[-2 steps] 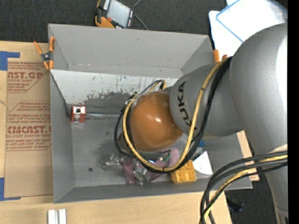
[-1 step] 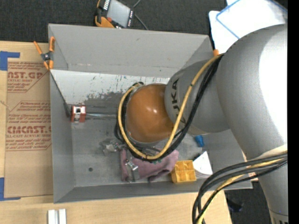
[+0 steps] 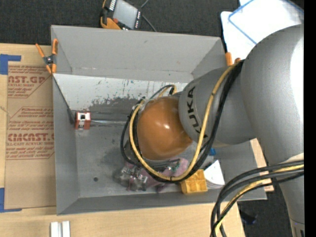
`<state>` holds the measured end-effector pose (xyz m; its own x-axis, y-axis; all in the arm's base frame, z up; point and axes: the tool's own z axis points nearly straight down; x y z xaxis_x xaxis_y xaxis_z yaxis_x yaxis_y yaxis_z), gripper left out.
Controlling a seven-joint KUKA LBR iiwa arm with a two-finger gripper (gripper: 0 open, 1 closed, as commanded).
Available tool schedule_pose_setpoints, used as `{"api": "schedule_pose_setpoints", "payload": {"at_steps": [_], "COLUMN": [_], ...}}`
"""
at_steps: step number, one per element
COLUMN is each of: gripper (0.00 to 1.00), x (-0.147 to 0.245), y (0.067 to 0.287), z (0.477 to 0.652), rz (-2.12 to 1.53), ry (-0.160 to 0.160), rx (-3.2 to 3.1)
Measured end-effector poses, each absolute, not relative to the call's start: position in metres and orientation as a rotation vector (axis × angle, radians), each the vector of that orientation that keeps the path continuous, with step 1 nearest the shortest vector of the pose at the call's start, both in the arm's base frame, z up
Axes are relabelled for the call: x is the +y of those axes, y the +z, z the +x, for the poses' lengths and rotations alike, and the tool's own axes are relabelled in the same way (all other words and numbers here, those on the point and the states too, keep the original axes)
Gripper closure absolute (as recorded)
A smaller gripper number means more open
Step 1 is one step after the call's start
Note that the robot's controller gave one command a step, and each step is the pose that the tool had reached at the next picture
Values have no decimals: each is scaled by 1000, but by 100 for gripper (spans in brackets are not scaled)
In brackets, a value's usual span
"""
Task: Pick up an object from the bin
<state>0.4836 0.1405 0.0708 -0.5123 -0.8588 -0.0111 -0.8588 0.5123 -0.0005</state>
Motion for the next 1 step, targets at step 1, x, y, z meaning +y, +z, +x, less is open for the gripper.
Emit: {"api": "schedule_pose_setpoints", "payload": {"at_steps": [1], "gripper": [100], "x": [140], "y": [71], "z": [484], "rz": [-1547], "ry": [8], "rx": [2723]}}
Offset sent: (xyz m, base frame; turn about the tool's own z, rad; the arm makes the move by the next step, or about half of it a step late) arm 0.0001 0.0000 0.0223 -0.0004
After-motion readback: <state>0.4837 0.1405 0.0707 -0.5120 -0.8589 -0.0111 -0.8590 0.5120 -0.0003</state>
